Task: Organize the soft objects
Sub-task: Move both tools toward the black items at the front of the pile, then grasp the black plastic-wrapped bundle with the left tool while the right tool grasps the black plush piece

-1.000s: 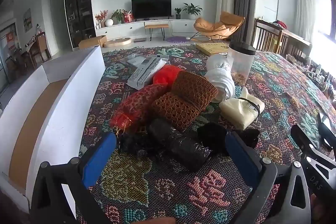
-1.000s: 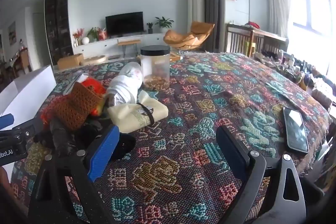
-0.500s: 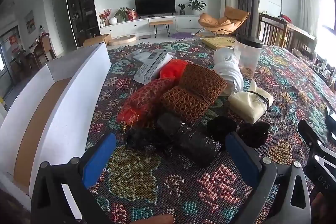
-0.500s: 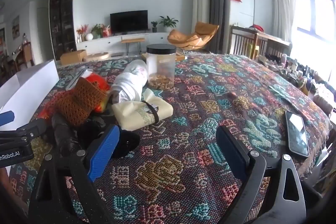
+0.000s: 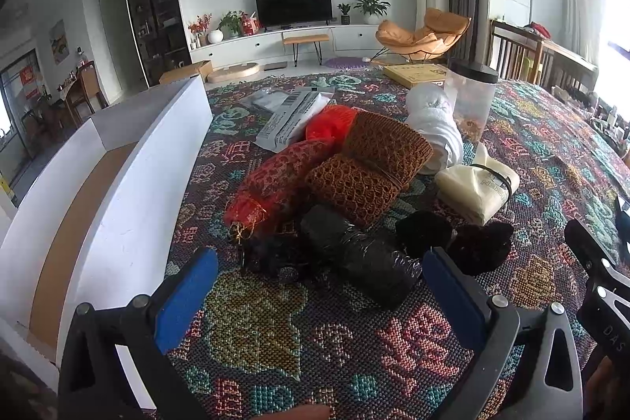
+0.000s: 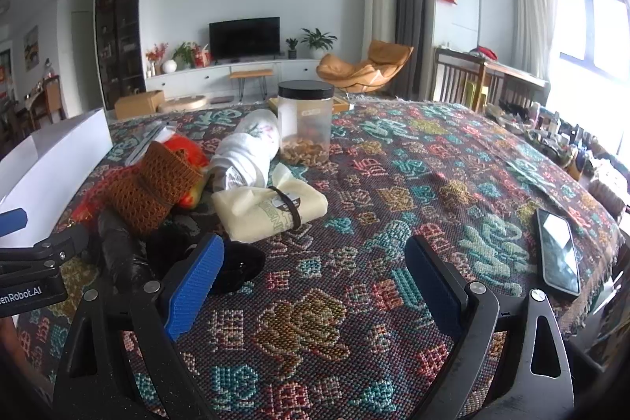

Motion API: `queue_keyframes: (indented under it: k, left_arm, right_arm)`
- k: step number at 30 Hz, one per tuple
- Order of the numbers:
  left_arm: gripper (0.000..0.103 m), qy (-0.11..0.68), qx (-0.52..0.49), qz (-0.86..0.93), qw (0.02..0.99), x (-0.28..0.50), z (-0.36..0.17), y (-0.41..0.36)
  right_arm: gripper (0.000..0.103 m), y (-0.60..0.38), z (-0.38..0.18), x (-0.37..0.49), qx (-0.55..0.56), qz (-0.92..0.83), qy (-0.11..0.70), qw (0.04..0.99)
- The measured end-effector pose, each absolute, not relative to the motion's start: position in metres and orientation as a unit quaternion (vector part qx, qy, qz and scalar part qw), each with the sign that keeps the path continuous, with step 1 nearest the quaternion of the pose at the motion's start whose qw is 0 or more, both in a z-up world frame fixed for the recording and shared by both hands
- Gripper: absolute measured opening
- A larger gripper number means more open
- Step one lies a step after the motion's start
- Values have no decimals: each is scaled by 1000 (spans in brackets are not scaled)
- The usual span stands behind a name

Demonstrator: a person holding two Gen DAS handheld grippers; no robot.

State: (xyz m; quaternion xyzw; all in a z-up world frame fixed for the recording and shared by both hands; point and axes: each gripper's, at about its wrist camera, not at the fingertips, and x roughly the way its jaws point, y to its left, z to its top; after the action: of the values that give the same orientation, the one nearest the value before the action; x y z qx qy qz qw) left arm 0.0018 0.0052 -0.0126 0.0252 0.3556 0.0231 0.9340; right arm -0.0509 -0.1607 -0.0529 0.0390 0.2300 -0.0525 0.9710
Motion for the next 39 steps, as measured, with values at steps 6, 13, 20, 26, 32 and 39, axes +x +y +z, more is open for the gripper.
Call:
queue_keyframes:
  k: [6, 13, 20, 26, 32, 39]
  left_arm:
    - [103, 358, 25, 25, 933, 3, -14, 7]
    - [103, 369, 27, 22, 929, 4, -22, 9]
    - [103, 420, -18, -24, 907, 4, -47, 33]
    - [103, 429, -76, -48, 899, 11, -50, 41]
    - [103, 443, -115, -29, 889, 59, -56, 21]
    - [103, 443, 8, -11, 896, 59, -66, 17]
  right_arm:
    - [95, -160, -53, -51, 38, -53, 230, 971]
    - [95, -160, -53, -51, 39, -53, 231, 971]
    - [95, -163, -55, -50, 49, -51, 234, 970]
    - [95, -166, -56, -49, 52, -46, 239, 969]
    - [95, -166, -56, -49, 54, -45, 239, 968]
    - [95, -171, -57, -50, 64, -44, 240, 968]
